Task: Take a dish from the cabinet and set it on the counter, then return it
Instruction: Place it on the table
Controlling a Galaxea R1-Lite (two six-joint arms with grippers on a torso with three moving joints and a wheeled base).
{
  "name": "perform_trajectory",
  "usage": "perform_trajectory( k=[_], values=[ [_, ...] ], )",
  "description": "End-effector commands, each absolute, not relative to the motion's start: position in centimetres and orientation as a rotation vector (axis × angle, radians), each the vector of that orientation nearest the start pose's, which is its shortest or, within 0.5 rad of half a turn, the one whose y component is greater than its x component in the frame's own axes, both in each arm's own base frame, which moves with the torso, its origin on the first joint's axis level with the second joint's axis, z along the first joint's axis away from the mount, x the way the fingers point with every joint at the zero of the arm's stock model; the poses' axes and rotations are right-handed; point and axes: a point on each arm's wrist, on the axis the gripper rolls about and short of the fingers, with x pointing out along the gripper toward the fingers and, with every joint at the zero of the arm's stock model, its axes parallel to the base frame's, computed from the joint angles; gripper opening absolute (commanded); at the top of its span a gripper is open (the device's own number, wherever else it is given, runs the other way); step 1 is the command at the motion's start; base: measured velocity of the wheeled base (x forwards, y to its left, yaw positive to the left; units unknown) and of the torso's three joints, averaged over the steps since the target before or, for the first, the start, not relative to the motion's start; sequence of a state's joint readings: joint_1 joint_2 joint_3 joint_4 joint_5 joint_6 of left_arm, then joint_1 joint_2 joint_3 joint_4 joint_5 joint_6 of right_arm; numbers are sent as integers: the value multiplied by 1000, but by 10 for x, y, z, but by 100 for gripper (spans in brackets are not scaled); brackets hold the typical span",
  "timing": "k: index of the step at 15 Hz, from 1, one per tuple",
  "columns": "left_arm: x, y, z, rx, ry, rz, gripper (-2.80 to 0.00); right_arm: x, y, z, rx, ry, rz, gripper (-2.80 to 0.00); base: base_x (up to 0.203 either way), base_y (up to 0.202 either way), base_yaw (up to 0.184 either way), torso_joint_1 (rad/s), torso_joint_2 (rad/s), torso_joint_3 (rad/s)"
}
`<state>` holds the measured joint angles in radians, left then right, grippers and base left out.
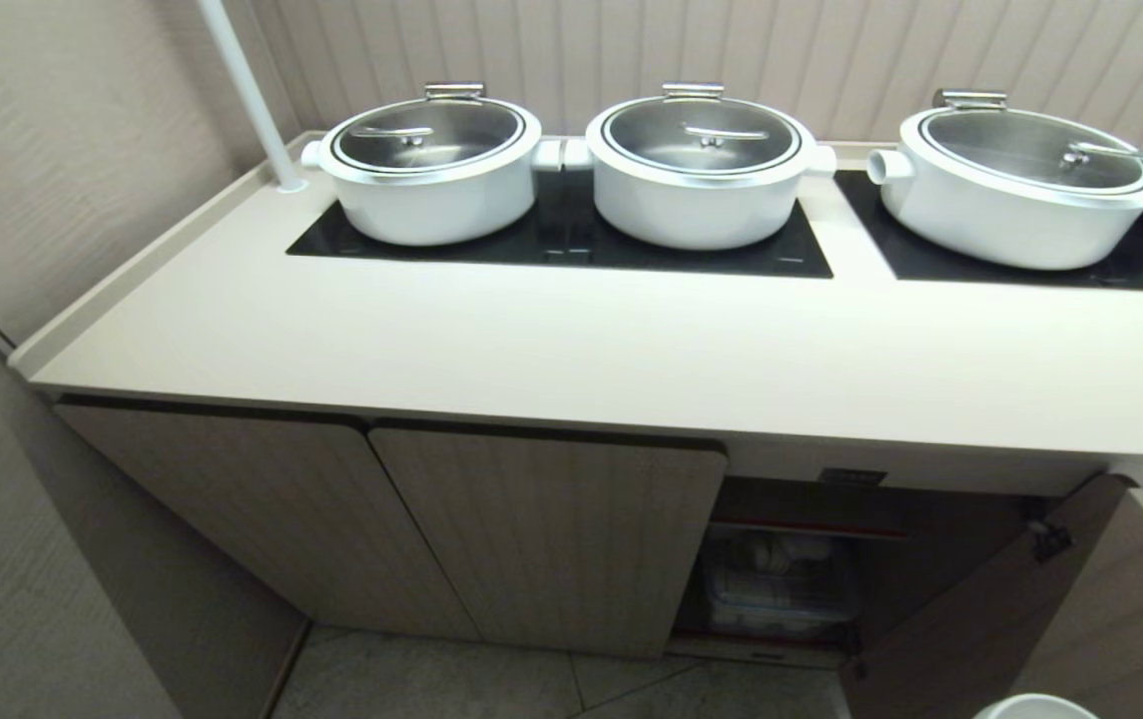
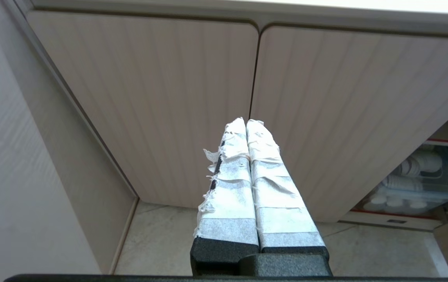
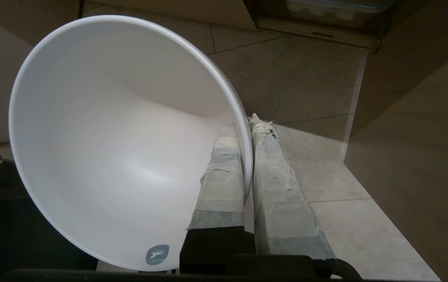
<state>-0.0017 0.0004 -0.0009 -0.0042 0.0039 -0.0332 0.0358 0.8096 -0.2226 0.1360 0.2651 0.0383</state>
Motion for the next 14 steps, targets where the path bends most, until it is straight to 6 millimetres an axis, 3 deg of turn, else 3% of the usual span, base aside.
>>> perform_trajectory(
  k=[1, 14],
  values=[
    [-23, 0, 76, -34, -6, 3, -280, 56, 8, 116, 120, 726, 277, -280, 0, 0, 0, 163, -332, -178],
    [-23, 0, 76, -34, -5, 3, -280, 56, 8, 115, 123, 731, 279, -280, 0, 0, 0, 152, -313, -166]
  ],
)
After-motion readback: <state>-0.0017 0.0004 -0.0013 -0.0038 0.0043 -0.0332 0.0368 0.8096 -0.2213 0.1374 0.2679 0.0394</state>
